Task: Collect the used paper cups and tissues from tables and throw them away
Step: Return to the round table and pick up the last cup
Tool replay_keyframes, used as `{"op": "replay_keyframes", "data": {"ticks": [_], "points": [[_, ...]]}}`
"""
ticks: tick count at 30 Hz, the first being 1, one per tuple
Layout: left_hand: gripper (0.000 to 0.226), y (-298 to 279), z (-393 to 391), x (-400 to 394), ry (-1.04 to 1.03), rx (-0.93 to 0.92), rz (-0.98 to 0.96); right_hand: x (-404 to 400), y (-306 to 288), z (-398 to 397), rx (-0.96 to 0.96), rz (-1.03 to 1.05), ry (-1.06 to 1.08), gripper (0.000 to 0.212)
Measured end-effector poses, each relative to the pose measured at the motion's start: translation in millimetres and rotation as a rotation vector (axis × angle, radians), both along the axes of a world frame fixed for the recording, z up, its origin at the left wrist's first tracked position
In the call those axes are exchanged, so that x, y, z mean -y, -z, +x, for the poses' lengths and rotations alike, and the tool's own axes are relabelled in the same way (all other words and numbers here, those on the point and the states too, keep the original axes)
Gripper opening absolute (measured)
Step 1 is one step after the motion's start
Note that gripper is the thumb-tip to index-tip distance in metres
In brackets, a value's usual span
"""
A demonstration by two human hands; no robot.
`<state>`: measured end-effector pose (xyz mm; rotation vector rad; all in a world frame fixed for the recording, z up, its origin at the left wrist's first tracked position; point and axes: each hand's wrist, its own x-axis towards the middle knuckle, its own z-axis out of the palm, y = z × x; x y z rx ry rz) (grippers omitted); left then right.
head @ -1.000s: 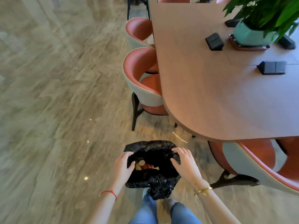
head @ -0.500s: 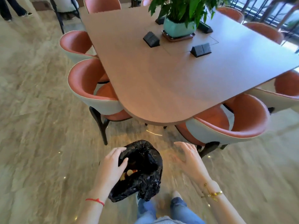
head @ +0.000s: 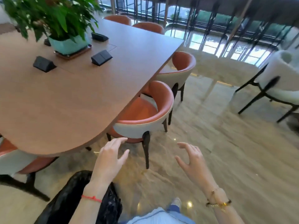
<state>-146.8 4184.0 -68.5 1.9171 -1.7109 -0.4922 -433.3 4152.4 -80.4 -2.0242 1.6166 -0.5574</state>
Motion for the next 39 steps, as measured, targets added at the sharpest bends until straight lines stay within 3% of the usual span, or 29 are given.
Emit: {"op": "replay_keyframes", "data": {"ticks": [9, 19, 39], "points": [[0.043, -5, -208, 117, 0.309, -0.084, -0.037, 19, -13, -197, 0.007, -0.048, 0.376, 0.042], [0.041, 4, -358, 232, 0.629, -0.058, 0.036, 60, -2, -322, 0.031, -0.016, 0.725, 0.043], [0.038, -15, -693, 588, 1.051, 0.004, 0.008, 341, -5, -586, 0.052, -0.069, 1.082, 0.042]]}}
